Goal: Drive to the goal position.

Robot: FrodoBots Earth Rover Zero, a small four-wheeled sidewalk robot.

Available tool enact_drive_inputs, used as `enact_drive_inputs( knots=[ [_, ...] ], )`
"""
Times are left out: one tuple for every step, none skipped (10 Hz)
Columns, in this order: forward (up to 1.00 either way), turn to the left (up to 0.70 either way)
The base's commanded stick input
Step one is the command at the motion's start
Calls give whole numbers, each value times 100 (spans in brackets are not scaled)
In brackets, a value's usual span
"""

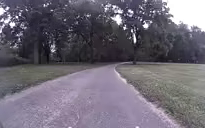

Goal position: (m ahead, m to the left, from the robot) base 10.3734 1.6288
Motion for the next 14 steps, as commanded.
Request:
enact_drive_inputs(
  knots=[
    [45,1],
    [45,1],
    [45,0],
    [45,0],
    [45,1],
    [45,0],
    [45,0],
    [49,1],
    [60,0],
    [60,0],
    [60,1],
    [66,1],
    [70,1],
    [70,0]
  ],
)
